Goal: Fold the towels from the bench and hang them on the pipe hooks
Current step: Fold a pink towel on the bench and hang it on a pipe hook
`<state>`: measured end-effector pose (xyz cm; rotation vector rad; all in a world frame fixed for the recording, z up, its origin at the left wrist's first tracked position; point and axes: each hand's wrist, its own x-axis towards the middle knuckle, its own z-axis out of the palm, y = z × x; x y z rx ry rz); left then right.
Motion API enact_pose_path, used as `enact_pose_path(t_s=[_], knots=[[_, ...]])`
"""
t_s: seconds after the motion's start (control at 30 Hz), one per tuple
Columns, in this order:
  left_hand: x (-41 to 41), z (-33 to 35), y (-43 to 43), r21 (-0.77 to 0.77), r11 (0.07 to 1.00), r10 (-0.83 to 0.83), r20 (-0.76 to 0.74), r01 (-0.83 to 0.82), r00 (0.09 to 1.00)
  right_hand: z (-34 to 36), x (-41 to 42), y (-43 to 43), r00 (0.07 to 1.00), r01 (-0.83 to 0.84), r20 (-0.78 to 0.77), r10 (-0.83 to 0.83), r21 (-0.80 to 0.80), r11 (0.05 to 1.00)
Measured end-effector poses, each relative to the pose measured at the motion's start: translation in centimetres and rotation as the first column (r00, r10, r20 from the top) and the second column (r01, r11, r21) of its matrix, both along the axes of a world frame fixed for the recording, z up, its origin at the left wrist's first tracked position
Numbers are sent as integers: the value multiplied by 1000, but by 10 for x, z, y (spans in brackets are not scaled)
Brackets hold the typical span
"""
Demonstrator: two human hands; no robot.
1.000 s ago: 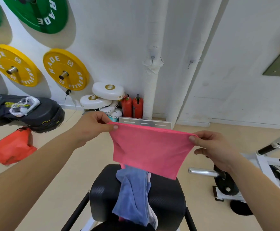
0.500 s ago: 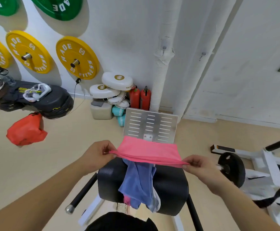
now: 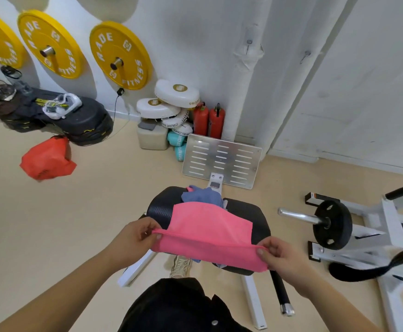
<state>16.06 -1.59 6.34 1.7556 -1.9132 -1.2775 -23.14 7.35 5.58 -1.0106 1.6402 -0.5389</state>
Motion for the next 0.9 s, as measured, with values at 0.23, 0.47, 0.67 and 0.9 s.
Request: enact_pose_path(t_s=[0.23,0.47,0.67,0.9], knots=[[-20,-19,-35,15,1000,-23,26,22,999,-29,9,-22,986,160,-44,-161,-8,987],[-47,-56,-97,18,999,40,125,-42,991,-59,13,-73,961,247,-140,-239,38,968],[-58,-83,-144,98,995,-42,154,27,987,-75,12,-103,938,281,-250,-240,143,949],[-60,-106,-167,257,955,-206,206,150,957,-94,11,-126,919,233,-375,-119,274,933]])
